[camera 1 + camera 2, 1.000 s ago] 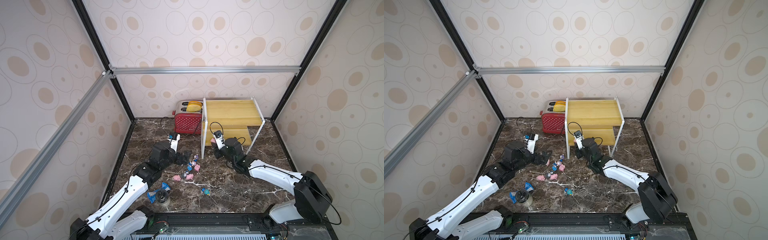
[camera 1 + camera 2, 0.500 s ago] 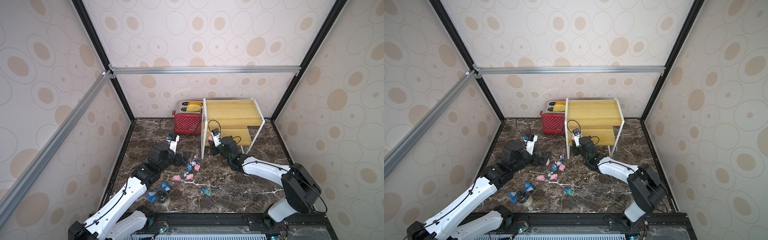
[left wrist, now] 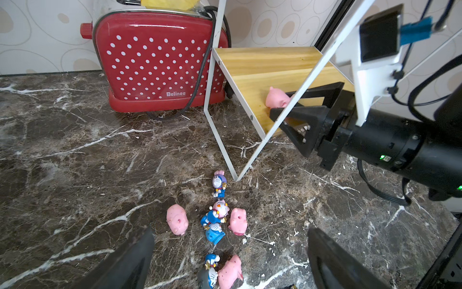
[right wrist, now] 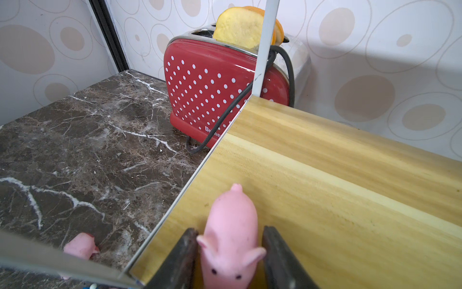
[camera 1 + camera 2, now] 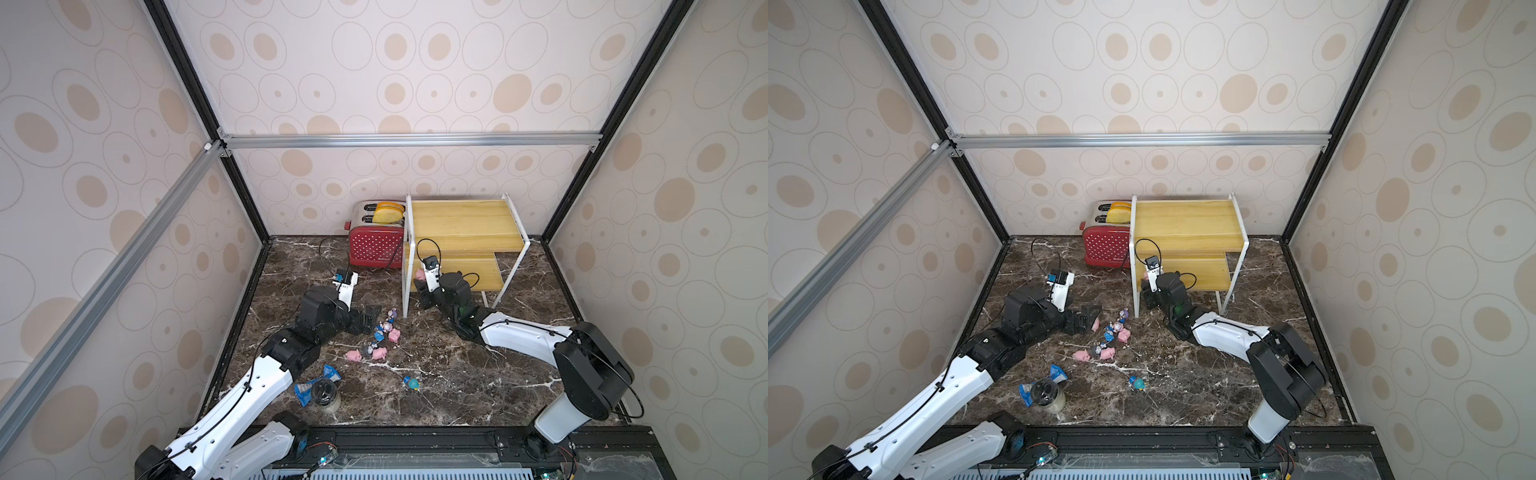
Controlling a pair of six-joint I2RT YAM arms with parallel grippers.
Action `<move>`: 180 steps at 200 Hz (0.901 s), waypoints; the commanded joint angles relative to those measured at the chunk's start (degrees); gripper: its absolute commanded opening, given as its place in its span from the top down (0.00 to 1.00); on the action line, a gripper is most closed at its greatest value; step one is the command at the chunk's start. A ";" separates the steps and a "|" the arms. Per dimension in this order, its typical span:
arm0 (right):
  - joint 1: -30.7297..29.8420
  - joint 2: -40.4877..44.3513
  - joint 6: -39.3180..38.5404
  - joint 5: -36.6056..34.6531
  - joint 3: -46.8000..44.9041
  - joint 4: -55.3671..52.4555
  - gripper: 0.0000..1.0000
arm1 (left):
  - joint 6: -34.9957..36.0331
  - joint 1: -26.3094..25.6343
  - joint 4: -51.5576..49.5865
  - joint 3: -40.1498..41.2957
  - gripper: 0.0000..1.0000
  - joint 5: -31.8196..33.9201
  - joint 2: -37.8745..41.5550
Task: Organize plastic toys on shelves
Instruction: Place the plastic toy on the shelf.
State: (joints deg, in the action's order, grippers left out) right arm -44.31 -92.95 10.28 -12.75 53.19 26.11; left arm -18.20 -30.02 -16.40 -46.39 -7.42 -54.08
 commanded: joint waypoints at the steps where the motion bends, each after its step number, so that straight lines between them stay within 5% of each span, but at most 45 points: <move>1: 0.19 1.36 -0.20 0.19 -0.18 -1.22 0.45 | 0.08 -0.39 -0.78 -0.10 0.01 0.30 0.91; 70: 0.19 17.07 -3.55 4.84 -9.45 -6.32 0.25 | 0.46 -0.39 -1.96 0.69 0.01 3.06 1.01; 119: 0.11 32.67 -7.42 13.07 -16.31 -27.43 0.23 | -4.09 -0.35 -7.41 2.84 0.01 9.24 -0.43; 143: -0.87 33.05 -9.63 19.20 -19.16 -29.96 0.23 | -7.50 0.08 -9.46 4.46 0.01 11.04 -1.69; 180: -6.28 25.12 -13.63 19.91 -23.23 -17.02 0.26 | -11.87 4.57 -10.72 6.64 0.01 7.82 -4.46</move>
State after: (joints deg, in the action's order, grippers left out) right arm -47.68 -62.70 0.43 4.19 31.48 3.01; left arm -25.54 -28.21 -24.51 -40.71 1.39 -57.14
